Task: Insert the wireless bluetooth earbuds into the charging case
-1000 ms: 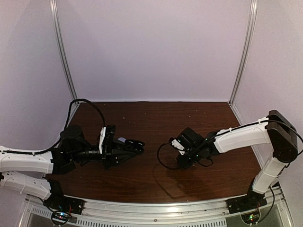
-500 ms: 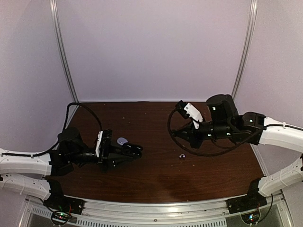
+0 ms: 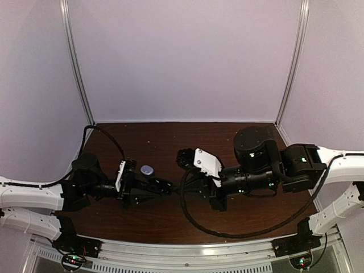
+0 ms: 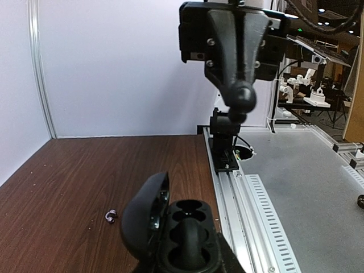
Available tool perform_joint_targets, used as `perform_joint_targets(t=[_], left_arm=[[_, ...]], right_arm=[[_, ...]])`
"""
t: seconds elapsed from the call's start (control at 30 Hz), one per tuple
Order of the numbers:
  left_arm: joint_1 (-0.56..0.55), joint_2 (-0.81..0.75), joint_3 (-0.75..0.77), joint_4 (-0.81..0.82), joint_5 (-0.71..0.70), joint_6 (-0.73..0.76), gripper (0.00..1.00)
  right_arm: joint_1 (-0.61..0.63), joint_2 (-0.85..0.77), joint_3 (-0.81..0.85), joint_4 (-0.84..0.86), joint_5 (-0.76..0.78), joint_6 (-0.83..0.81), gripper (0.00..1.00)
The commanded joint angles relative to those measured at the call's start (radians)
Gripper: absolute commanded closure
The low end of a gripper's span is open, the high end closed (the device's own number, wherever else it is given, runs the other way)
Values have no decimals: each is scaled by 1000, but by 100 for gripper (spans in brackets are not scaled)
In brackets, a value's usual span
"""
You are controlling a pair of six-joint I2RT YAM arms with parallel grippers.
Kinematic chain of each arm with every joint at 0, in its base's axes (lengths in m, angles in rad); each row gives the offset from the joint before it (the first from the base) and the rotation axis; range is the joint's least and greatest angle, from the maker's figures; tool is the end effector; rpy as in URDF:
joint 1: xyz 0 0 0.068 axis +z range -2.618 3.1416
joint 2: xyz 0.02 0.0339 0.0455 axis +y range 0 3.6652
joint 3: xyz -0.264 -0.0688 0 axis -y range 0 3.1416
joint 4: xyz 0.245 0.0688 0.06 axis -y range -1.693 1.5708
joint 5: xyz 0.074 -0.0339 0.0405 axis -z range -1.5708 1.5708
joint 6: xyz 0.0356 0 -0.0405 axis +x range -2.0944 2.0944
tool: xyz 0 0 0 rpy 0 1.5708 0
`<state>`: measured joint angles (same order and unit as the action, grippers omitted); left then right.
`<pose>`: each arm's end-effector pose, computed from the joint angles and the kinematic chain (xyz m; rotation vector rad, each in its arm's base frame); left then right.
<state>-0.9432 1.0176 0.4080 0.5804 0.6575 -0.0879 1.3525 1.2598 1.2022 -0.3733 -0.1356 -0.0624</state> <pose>0.1108 -0.1898 0.2441 1.1972 1.2914 -1.2965 0.0574 0.2808 0.3650 -1.4541 1.5579 0.9359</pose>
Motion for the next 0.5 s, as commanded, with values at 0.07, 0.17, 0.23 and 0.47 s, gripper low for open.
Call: perform_joint_targets(t=[0.07, 0.17, 0.23, 0.47], left_arm=[[3, 24, 40, 46, 41, -3, 100], [-5, 31, 48, 41, 41, -2, 100], [-15, 41, 55, 27, 45, 3, 100], [-24, 49, 57, 20, 59, 6, 100]], right_arm=[[70, 105, 94, -40, 129, -51, 100], [76, 144, 120, -63, 164, -63, 100], [76, 162, 134, -84, 180, -69, 100], [77, 180, 155, -135, 224, -77, 100]])
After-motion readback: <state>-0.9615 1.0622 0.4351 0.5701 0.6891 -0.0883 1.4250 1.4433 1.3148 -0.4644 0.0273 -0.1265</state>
